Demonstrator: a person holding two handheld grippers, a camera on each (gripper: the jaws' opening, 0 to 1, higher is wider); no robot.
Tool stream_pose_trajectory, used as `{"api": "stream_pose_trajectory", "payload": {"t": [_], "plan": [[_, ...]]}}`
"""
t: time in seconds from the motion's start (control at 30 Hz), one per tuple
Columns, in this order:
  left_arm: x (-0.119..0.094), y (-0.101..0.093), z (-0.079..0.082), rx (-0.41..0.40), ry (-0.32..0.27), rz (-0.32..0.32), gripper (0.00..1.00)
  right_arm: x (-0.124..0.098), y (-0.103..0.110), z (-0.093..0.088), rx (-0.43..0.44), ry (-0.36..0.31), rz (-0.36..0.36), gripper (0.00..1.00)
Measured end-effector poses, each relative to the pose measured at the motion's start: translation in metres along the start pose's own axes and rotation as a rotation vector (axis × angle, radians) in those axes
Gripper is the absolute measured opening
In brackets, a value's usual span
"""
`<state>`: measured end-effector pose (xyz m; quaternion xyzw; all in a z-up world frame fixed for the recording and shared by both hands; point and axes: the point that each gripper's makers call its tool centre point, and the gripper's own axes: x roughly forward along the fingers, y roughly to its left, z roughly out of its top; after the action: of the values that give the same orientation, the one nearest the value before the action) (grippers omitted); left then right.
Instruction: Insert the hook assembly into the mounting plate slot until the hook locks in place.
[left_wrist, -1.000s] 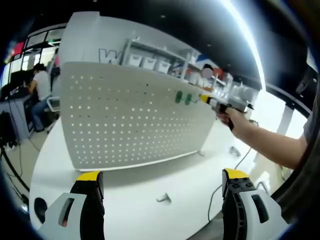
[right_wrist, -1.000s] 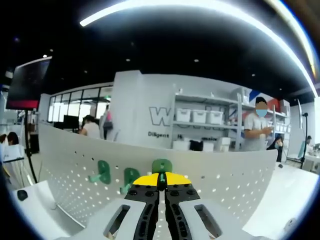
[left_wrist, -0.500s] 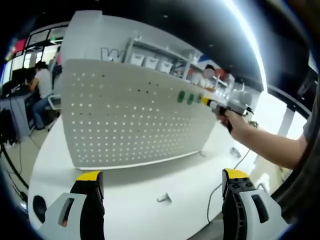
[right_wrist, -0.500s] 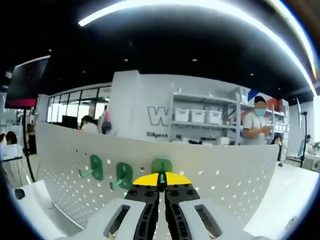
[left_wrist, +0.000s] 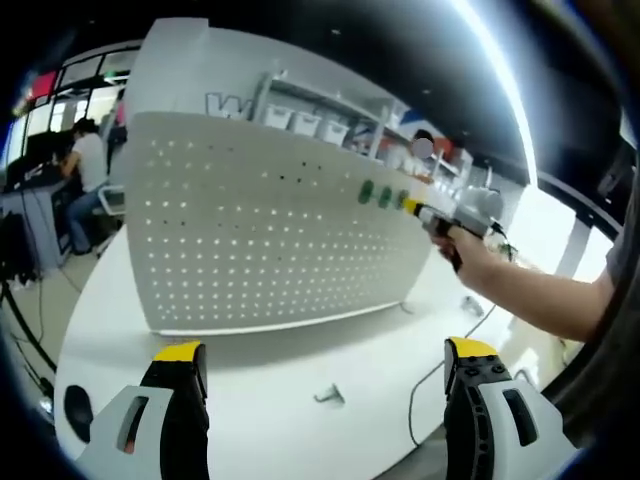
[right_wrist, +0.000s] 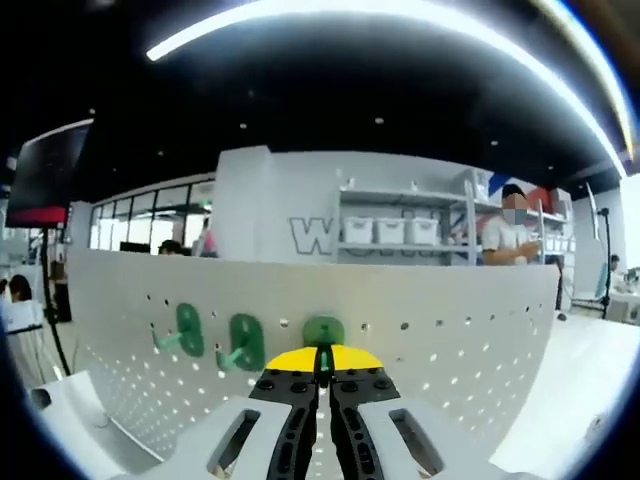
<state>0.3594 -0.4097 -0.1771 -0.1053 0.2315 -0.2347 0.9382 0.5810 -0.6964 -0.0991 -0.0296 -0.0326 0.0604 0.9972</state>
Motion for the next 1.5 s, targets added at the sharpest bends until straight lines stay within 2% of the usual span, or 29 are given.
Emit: {"api": "stream_pose_trajectory", "payload": {"t": [0.47, 0.6, 0.7, 0.8, 1.17, 1.3, 1.5], "plan": [[0.0, 0.0, -0.006, -0.012, 0.007, -0.002, 1.0, 0.001, -0.001, -0.005, 0.007, 0.045, -0.005, 0.01], [0.0, -0.001, -0.007, -0.009, 0.008, -0.006, 1.0, 0.002, 0.0, -0.004, -0.04, 0.084, 0.001, 0.01], [-0.001, -0.002, -0.009, -0.009, 0.012, -0.009, 1.0, 0.001, 0.0, -0.003, -0.04, 0.083, 0.005, 0.03], [-0.001, -0.004, -0.011, -0.009, 0.016, -0.012, 1.0, -0.001, 0.002, -0.001, -0.041, 0.085, 0.005, 0.11], [-0.005, -0.008, -0.012, -0.006, 0.013, -0.018, 1.0, -0.009, 0.004, 0.019, -0.069, 0.045, 0.019, 0.1], [-0.007, -0.009, -0.013, -0.002, 0.013, -0.022, 1.0, -0.015, 0.004, 0.023, -0.106, 0.039, 0.022, 0.11], [-0.009, -0.013, -0.02, 0.013, 0.03, -0.028, 1.0, -0.028, 0.001, 0.026, -0.088, 0.04, 0.018, 0.12]]}}
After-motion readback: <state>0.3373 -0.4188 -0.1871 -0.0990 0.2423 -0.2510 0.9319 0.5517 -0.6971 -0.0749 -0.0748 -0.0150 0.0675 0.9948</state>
